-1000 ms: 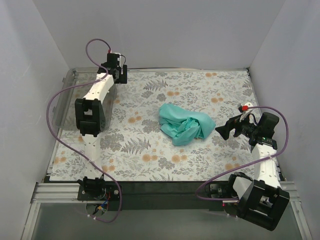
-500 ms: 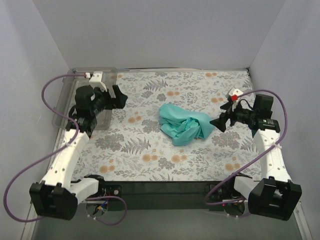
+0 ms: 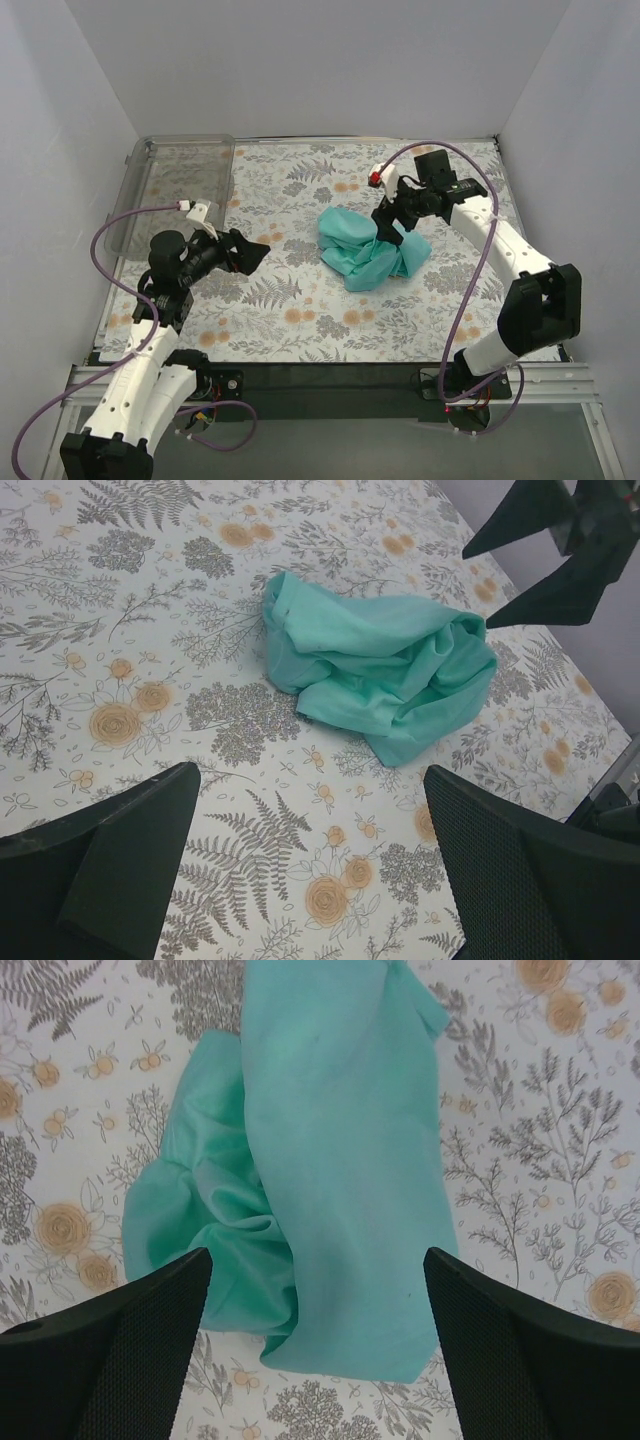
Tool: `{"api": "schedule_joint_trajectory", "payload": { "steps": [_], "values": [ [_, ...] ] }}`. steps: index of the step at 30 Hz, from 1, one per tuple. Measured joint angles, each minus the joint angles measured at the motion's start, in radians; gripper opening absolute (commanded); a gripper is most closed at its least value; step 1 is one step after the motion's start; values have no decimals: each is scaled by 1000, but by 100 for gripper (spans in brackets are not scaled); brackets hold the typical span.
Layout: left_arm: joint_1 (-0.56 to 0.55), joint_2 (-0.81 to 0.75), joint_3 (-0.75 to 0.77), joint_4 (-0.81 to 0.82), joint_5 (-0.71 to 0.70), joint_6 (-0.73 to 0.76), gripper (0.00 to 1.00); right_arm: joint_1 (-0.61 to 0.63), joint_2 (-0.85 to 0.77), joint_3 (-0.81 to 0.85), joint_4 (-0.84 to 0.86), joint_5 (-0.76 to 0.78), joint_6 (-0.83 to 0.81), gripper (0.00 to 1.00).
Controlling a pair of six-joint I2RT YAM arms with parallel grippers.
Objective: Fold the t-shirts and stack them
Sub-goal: Flatten the tshirt out
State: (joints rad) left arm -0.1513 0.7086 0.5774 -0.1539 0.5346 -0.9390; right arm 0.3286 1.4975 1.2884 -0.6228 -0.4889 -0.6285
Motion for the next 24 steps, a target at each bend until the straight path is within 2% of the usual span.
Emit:
{"api": "schedule_joint_trajectory", "payload": {
  "steps": [9, 12, 13, 15, 16, 19, 24],
  "values": [
    [0, 23, 0, 12, 6, -10, 88, 28, 107, 16, -64, 101, -2, 56],
    [-2, 21, 0, 12, 6, -8, 88, 28, 122, 28, -67, 117, 4, 43],
    [-2, 21, 0, 12, 6, -7, 88, 28, 126, 33, -69, 121, 7, 35],
    [-3, 21, 0, 11, 6, -7, 88, 28, 132, 39, -68, 125, 11, 27],
    [-4, 21, 0, 12, 8, -7, 88, 28, 133, 40, -68, 126, 15, 16],
    [-10, 22, 0, 12, 12, -6, 88, 28, 134, 41, -71, 126, 19, 1],
    [-23, 24, 0, 11, 25, -3, 88, 18, 131, 75, -90, 114, 27, 1]
  ]
}}
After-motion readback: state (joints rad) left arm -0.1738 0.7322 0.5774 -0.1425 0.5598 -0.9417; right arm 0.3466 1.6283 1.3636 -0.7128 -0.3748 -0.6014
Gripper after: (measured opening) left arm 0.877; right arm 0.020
